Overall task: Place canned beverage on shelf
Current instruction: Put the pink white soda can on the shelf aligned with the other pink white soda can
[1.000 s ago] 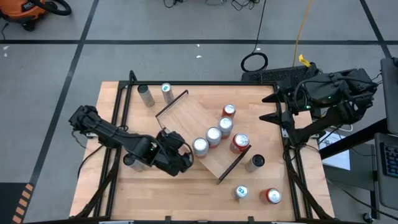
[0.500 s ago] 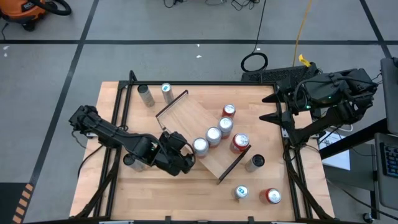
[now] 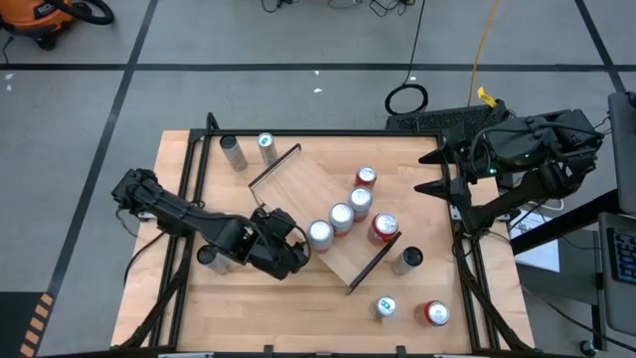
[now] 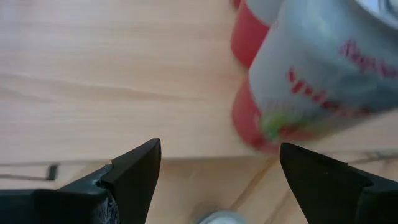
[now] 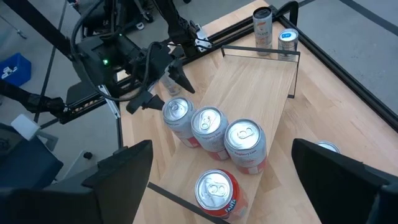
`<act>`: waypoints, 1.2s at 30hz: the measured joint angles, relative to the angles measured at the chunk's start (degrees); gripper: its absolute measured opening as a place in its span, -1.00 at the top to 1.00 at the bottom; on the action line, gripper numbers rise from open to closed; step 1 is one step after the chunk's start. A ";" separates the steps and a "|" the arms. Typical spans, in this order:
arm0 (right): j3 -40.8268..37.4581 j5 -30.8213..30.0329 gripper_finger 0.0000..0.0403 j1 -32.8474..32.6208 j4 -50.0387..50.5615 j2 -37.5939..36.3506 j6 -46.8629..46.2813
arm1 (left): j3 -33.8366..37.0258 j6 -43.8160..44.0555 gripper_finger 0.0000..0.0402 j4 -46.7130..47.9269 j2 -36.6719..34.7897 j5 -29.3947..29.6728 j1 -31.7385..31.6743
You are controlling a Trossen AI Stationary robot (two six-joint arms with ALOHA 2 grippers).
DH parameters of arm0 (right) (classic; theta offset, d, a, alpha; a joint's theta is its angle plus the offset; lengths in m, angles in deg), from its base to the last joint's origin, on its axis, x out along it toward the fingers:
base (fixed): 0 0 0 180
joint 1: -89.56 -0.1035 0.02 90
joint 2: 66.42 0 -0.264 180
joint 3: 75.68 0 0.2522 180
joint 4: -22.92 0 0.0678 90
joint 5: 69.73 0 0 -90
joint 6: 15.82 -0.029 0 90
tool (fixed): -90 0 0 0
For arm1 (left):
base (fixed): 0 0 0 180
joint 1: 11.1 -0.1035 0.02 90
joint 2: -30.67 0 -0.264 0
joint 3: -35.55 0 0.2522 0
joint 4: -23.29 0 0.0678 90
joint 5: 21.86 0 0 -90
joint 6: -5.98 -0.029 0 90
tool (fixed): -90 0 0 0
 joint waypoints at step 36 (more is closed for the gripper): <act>0.02 6.36 -0.47 -5.49 -4.80 7.73 2.82 | -0.04 -2.53 -0.64 -5.82 -2.50 -9.82 4.64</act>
